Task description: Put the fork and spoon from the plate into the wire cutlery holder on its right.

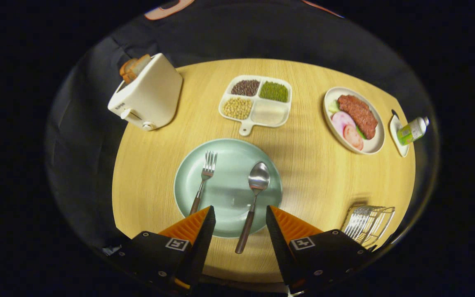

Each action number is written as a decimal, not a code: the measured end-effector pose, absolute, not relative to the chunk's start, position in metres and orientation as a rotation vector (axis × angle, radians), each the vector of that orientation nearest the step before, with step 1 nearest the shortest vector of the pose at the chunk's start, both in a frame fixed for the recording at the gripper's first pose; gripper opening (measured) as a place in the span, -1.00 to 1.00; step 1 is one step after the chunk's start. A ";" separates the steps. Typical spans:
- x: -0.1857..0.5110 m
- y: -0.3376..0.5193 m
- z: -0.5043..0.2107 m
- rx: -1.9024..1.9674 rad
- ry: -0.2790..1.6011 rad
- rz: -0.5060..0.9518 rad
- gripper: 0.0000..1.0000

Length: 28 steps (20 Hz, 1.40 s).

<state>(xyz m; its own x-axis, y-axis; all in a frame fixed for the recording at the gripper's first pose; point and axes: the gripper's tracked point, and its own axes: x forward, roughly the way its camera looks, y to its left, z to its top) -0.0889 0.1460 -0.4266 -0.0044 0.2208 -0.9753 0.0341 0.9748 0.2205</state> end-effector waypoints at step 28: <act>-0.090 0.127 -0.468 0.269 1.472 -0.004 -0.90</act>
<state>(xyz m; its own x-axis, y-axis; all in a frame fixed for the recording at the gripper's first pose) -0.0903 0.1275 -0.4681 0.1038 0.1608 -0.9815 0.1667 0.9701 0.1766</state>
